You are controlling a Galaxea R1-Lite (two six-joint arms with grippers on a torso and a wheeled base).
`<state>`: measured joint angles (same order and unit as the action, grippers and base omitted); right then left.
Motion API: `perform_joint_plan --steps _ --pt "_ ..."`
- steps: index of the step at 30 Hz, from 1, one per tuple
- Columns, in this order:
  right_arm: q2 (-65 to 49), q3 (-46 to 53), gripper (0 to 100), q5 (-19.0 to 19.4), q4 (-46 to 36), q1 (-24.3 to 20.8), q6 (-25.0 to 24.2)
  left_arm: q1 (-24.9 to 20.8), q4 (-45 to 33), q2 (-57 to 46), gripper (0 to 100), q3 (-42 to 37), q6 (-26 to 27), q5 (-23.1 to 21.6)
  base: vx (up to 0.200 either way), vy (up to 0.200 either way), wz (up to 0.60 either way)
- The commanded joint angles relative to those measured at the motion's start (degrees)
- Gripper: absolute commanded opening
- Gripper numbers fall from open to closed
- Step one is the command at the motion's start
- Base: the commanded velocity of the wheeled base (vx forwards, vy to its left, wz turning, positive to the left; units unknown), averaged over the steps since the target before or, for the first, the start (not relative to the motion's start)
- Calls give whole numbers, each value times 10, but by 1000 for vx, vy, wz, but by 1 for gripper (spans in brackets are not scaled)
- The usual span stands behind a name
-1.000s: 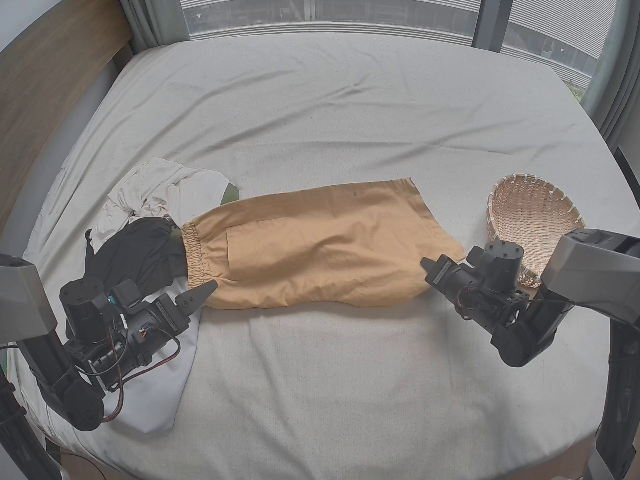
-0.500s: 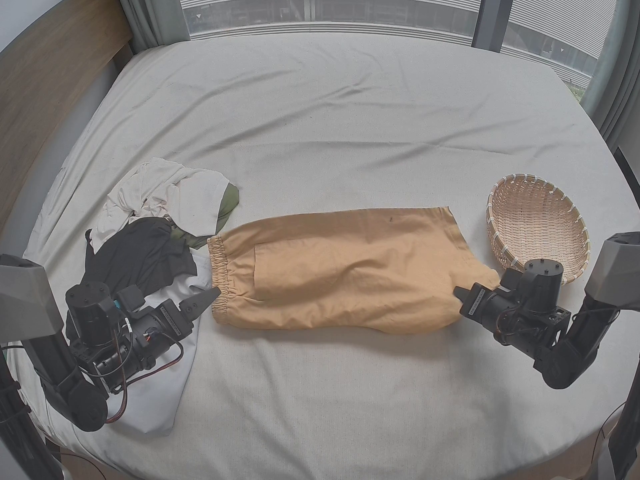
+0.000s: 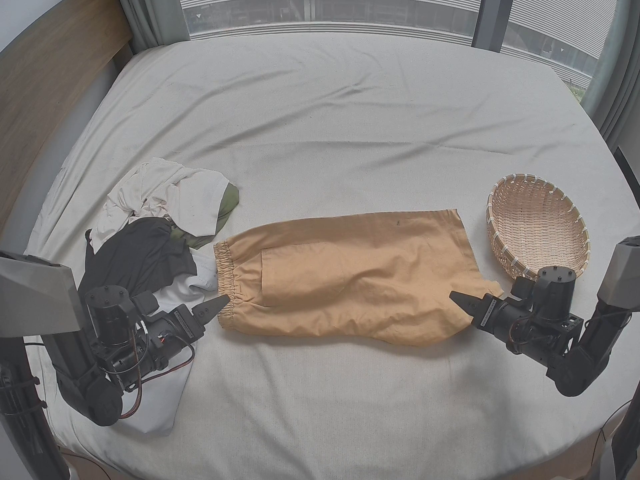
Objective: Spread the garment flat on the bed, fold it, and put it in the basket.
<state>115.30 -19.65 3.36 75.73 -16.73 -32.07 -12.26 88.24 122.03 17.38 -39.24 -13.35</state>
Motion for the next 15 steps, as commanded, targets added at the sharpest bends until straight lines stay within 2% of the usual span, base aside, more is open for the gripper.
perform_joint_plan --steps 1,5,9,15 --pt "-76 57 100 14 25 -31 1 -2 0 37 100 20 0 0 0 0 0" --pt "-118 68 100 16 24 -57 0 -3 1 59 100 31 -1 -1 0 0 0" --pt "-138 65 100 35 27 -77 0 -7 1 66 100 54 -2 -3 0 0 0" --pt "-137 47 100 45 31 -88 0 -8 1 84 100 84 -7 -32 0 0 0"
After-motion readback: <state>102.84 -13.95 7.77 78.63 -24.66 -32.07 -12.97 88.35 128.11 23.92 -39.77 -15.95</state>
